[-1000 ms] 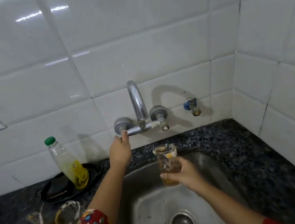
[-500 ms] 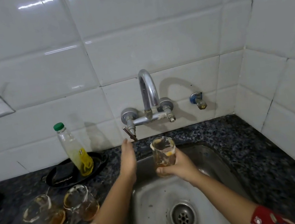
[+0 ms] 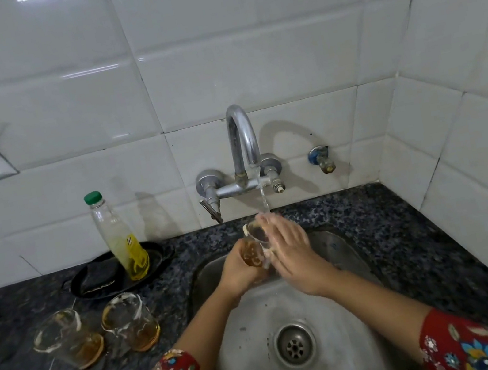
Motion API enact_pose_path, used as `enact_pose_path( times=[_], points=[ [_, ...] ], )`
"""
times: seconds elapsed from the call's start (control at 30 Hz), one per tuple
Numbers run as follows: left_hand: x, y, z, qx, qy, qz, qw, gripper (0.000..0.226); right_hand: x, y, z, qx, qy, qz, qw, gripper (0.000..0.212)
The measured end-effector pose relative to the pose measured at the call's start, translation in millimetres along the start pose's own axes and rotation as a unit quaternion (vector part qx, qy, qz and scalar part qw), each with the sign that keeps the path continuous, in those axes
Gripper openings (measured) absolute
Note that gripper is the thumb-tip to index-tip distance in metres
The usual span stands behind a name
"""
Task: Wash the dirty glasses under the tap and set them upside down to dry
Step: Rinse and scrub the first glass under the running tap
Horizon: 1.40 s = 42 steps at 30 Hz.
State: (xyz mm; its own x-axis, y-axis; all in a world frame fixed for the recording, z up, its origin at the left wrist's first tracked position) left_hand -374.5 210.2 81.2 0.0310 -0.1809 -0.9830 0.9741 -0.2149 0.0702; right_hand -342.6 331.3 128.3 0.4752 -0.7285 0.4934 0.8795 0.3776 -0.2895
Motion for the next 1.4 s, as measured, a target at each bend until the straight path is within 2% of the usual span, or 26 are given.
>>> enact_pose_path(
  times=[0.13,0.23,0.3,0.4,0.43,0.5,0.53,0.6,0.63,0.67,0.7,0.77,0.8,0.83,0.87,0.9,0.97,1.03,1.07,1.1,1.13,1.2,1.23,1.27,1.33,1.4],
  points=[
    [-1.3,-4.2,9.0,0.03,-0.064,-0.011,0.997,0.053,-2.3,-9.4,11.9,0.152,0.124,0.129,0.972,0.028],
    [-13.1,-6.5,1.9,0.083,-0.142,-0.048,0.985,0.051,0.1,-27.9,6.4,0.231,0.291,0.261,0.891,0.03],
    [-17.2,-6.3,-5.9,0.06,-0.15,-0.066,0.985,0.049,-6.7,-36.7,-6.1,0.289,0.35,0.225,0.862,0.021],
    [-13.4,-0.8,-4.7,-0.088,-0.118,-0.083,0.986,0.043,-6.2,-38.6,-20.8,0.367,0.197,0.054,0.908,0.01],
    [-9.6,0.7,-4.2,-0.108,-0.1,-0.092,0.985,0.045,-1.7,-37.3,-19.7,0.376,0.161,0.036,0.912,0.012],
    [-2.5,-1.1,-2.6,-0.074,-0.079,-0.098,0.989,0.051,2.6,-33.8,-11.8,0.379,0.18,0.053,0.906,0.018],
    [-2.9,-3.3,-2.5,-0.029,-0.098,-0.099,0.99,0.053,3.8,-31.7,-6.4,0.364,0.24,0.096,0.895,0.019],
    [-8.0,-4.8,-7.2,0.057,-0.175,-0.1,0.978,0.052,6.6,-27.5,-1.6,0.311,0.391,0.25,0.829,0.018],
    [-9.3,-5.1,-11.0,0.082,-0.213,-0.092,0.969,0.052,5.9,-23.6,-1.4,0.303,0.422,0.293,0.803,0.017],
    [-11.9,-5.0,-13.7,0.086,-0.233,-0.083,0.965,0.054,2.9,-21.9,-3.3,0.303,0.427,0.298,0.798,0.017],
    [-13.5,-6.1,-15.3,0.066,-0.24,-0.079,0.965,0.054,2.4,-22.2,-3.6,0.308,0.404,0.266,0.819,0.017],
    [-14.8,-3.9,-18.4,-0.01,-0.209,-0.087,0.974,0.051,-4.3,-26.5,-5.6,0.34,0.323,0.108,0.877,0.02],
    [-14.4,0.1,-19.5,-0.051,-0.186,-0.091,0.977,0.047,-8.3,-26.4,-9.4,0.365,0.278,0.022,0.888,0.022],
    [-14.8,2.9,-20.3,-0.085,-0.172,-0.094,0.977,0.041,-9.3,-25.7,-13.1,0.378,0.241,-0.026,0.894,0.022],
    [-14.6,2.2,-19.0,-0.102,-0.164,-0.1,0.976,0.037,-7.5,-25.9,-14.4,0.381,0.218,-0.032,0.898,0.021],
    [-11.4,-1.5,-17.1,-0.092,-0.16,-0.099,0.978,0.037,-4.4,-26.1,-11.9,0.382,0.215,-0.011,0.899,0.019],
    [-5.2,-10.4,-15.8,-0.003,-0.174,-0.095,0.98,0.046,2.4,-26.2,0.7,0.359,0.278,0.101,0.885,0.019],
    [-1.1,-19.6,-14.3,0.064,-0.209,-0.096,0.971,0.048,6.9,-23.3,6.8,0.331,0.369,0.222,0.839,0.02],
    [1.0,-23.7,-15.2,0.056,-0.224,-0.093,0.968,0.044,6.1,-24.5,6.1,0.321,0.4,0.237,0.825,0.021],
    [1.3,-24.0,-18.1,0.03,-0.231,-0.078,0.969,0.039,2.3,-27.7,2.6,0.319,0.407,0.198,0.833,0.022],
    [-0.2,-22.8,-21.2,-0.013,-0.24,-0.073,0.968,0.033,-1.0,-29.9,-1.3,0.331,0.393,0.12,0.85,0.023],
    [-8.9,-16.7,-27.5,-0.105,-0.277,-0.084,0.951,0.022,-6.1,-30.5,-11.7,0.389,0.35,-0.009,0.852,0.027],
    [-8.3,-13.2,-27.3,-0.128,-0.25,-0.086,0.956,0.024,-7.6,-33.1,-15.1,0.403,0.328,-0.016,0.854,0.029],
    [-5.8,-11.4,-25.9,-0.125,-0.207,-0.097,0.965,0.029,-6.3,-33.7,-13.5,0.403,0.307,-0.01,0.862,0.028],
    [-2.2,-11.9,-21.8,-0.036,-0.149,-0.122,0.981,0.038,-0.5,-32.3,-2.8,0.363,0.354,0.08,0.858,0.023],
    [3.3,-15.3,-17.6,0.03,-0.175,-0.128,0.976,0.049,2.8,-26.6,0.0,0.311,0.436,0.216,0.816,0.021]
  ],
)
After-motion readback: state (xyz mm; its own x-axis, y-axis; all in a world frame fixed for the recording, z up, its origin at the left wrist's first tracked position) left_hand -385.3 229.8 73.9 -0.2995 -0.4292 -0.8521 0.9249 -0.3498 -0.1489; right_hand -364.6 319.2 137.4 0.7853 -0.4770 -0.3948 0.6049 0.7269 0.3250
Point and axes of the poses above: each hand's wrist, its own y-axis away from the middle knuckle, its own z-axis out of the back of the hand, x = y × z, the point moved 6 cm from there along -y, towards the middle knuckle, and after that the axes turned 2 degrees about -y, right-handed, at the moved point
